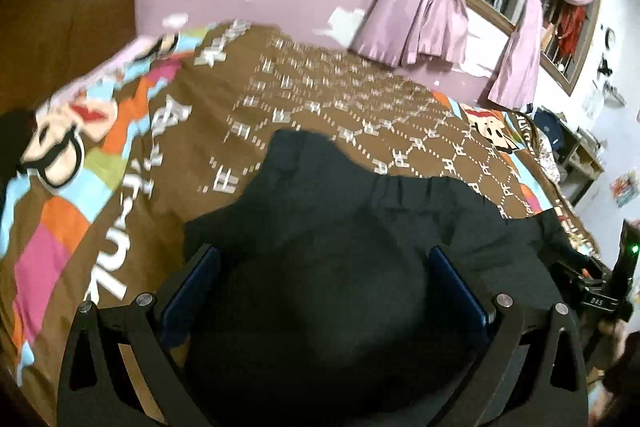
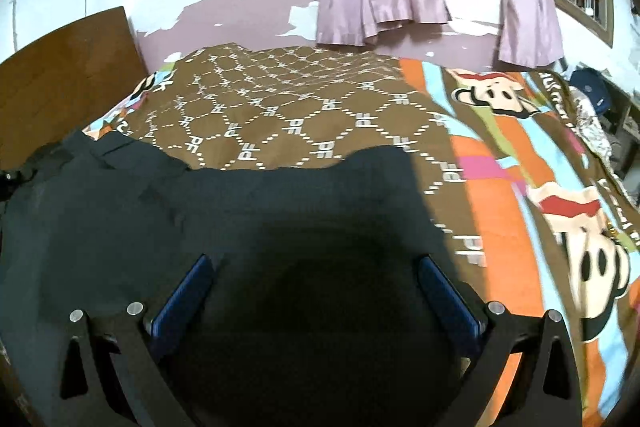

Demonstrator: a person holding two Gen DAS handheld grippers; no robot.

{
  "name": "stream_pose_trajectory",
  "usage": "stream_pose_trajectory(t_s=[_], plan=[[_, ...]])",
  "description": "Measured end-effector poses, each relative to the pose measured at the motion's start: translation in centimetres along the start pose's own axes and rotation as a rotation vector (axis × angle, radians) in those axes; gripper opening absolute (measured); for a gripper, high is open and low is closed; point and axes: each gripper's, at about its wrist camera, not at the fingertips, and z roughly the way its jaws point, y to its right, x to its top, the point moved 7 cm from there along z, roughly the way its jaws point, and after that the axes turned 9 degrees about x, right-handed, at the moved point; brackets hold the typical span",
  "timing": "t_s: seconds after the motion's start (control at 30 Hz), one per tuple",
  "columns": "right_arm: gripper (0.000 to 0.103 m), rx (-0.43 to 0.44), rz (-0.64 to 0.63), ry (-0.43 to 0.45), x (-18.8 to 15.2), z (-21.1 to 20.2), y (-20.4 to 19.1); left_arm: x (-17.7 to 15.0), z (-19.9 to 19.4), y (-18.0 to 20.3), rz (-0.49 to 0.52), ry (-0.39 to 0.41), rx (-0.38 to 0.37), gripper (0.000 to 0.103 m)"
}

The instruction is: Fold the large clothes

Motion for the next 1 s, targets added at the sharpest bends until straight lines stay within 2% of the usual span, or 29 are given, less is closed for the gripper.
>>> stream_pose_trajectory(t_s=[0.1, 0.2, 0.27, 0.37, 0.43, 0.53, 0.63, 0.87, 1.0], plan=[[0.103, -0.036, 0.006, -0.002, -0.3, -0.9, 2.1, 0.0, -0.3, -1.9, -0.053, -0.052, -0.053, 0.102], [0.103, 0.016, 0.067, -0.004, -1.0, -1.3, 3.9, -0.7, -0.4, -2.9, -0.062, -0.098, -0.080, 0.102], [0.103, 0.037, 0.106, -0.009, -1.8, -1.2, 4.9, -1.6, 0.3, -3.3, -0.069, -0.157, -0.101, 0.102], [0.103, 0.070, 0.157, -0.053, -3.4, -0.3, 5.7, -2.9, 1.6, -3.8, -0.142, -0.249, -0.182, 0.102], [0.103, 0.123, 0.188, -0.099, -4.3, 0.8, 5.8, -3.7, 2.3, -4.1, -0.184, -0.294, -0.223, 0.102], [0.103, 0.234, 0.287, -0.150, -5.6, 2.2, 6.5, -3.7, 2.6, -4.3, -0.183, -0.302, -0.248, 0.102], [0.103, 0.305, 0.343, -0.115, -6.1, 1.9, 7.3, -4.0, 2.7, -4.4, -0.186, -0.296, -0.271, 0.102], [0.103, 0.340, 0.335, -0.109, -6.4, 1.1, 7.1, -4.4, 3.1, -5.8, -0.253, -0.276, -0.369, 0.102], [0.103, 0.430, 0.278, -0.160, -5.9, 1.2, 5.0, -4.3, 2.8, -6.3, -0.246, -0.282, -0.370, 0.102]])
